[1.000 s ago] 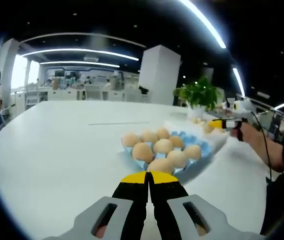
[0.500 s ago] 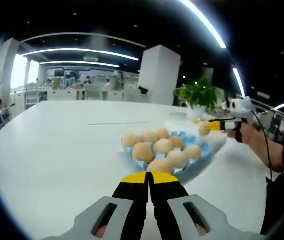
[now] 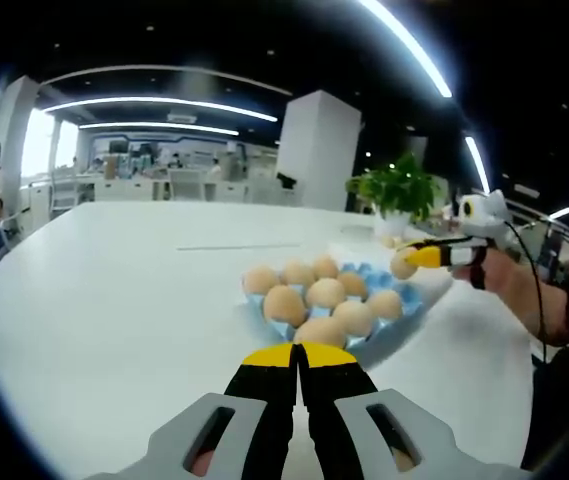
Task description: Pick up the eggs on the table and place them into the egg tray on the table
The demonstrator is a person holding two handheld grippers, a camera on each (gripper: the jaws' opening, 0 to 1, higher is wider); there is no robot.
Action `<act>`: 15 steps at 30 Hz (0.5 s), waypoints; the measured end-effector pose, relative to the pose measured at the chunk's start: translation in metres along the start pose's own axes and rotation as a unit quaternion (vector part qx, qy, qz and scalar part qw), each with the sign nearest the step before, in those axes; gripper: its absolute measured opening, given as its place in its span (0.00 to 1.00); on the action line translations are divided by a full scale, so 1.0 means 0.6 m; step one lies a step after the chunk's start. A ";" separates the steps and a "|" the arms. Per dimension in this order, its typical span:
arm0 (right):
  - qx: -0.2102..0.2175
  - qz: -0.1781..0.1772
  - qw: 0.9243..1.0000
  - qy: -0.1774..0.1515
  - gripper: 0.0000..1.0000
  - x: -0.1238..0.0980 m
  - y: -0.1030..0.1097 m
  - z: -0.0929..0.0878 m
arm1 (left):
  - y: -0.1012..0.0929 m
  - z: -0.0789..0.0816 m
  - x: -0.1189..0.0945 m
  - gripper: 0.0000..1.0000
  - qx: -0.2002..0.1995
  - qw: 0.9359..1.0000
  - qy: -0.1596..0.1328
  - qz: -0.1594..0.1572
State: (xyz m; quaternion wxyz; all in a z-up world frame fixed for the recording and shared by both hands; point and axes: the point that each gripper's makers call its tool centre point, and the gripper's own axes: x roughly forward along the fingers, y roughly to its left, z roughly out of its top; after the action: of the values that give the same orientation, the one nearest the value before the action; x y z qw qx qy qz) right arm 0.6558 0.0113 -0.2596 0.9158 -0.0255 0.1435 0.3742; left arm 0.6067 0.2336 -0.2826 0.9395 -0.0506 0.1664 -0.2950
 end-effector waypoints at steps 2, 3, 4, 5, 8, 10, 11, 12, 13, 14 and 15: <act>-0.002 0.003 1.000 0.001 0.25 0.003 0.006 0.000 | -0.003 0.000 0.000 0.01 0.000 1.000 0.000 0.000; -0.002 0.005 1.000 0.001 0.25 0.005 0.008 0.000 | -0.004 0.000 0.000 0.01 0.000 1.000 0.000 0.000; -0.003 0.005 1.000 0.001 0.25 0.005 0.010 0.000 | -0.005 0.000 0.000 0.01 0.000 1.000 -0.001 0.000; -0.002 0.008 1.000 0.001 0.25 0.007 0.014 -0.001 | -0.005 0.000 0.000 0.01 0.000 1.000 0.000 0.000; -0.003 0.014 1.000 0.003 0.25 0.012 0.025 -0.003 | -0.007 -0.001 0.000 0.01 0.000 1.000 0.000 0.000; -0.005 0.022 1.000 0.007 0.25 0.016 0.037 -0.006 | -0.009 -0.001 0.000 0.01 0.000 1.000 -0.001 0.000; -0.005 0.026 1.000 0.006 0.25 0.016 0.043 -0.005 | -0.008 -0.001 -0.001 0.01 0.000 1.000 0.000 0.000; -0.006 0.030 1.000 0.006 0.25 0.018 0.048 -0.005 | -0.007 -0.001 -0.001 0.01 0.000 1.000 0.000 0.000; -0.008 0.032 0.999 0.009 0.25 0.020 0.053 -0.007 | -0.007 -0.001 -0.001 0.01 0.000 1.000 0.000 0.000; -0.013 0.035 0.999 0.011 0.25 0.023 0.057 -0.008 | -0.007 -0.001 -0.001 0.01 0.000 1.000 0.000 -0.001; -0.016 0.036 0.999 0.013 0.25 0.025 0.061 -0.010 | -0.007 -0.001 -0.001 0.01 0.000 1.000 0.000 0.000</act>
State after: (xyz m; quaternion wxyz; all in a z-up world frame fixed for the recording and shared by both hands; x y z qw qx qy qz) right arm 0.6394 0.0468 -0.2673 0.8992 -0.0399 0.1502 0.4089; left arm 0.6041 0.2306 -0.2821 0.9395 -0.0507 0.1661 -0.2954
